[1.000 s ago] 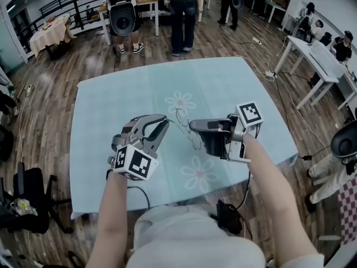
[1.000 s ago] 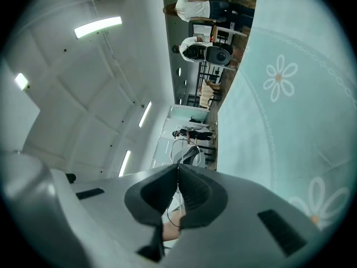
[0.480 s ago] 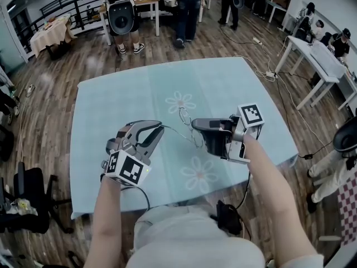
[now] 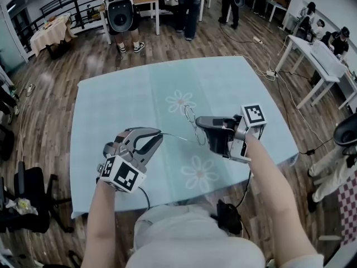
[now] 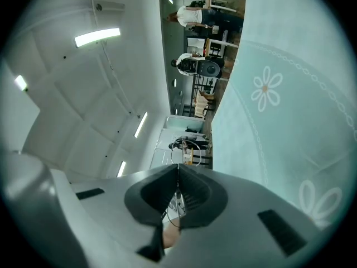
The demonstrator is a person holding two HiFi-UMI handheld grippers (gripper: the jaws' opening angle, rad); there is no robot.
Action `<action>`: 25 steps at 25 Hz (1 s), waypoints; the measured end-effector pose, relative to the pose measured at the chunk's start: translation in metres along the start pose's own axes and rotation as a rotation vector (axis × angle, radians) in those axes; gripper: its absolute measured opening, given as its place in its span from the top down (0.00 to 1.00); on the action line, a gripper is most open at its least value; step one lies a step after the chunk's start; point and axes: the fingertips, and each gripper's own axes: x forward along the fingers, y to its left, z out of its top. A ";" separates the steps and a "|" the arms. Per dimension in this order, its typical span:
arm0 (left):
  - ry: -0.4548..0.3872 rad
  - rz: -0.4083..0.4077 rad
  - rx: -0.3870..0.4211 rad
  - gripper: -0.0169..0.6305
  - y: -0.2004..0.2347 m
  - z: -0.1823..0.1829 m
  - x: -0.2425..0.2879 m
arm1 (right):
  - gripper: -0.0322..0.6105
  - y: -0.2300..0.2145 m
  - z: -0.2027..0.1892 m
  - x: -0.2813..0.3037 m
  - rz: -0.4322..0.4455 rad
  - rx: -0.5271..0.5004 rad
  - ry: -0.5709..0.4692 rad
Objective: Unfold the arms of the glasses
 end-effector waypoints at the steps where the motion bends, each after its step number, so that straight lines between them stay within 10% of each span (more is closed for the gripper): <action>1: -0.003 -0.009 0.003 0.91 -0.002 0.001 -0.002 | 0.93 -0.001 0.001 -0.001 -0.002 0.001 -0.007; 25: -0.112 -0.137 -0.017 0.91 -0.042 0.039 -0.023 | 0.93 -0.009 0.020 -0.011 -0.043 -0.022 -0.132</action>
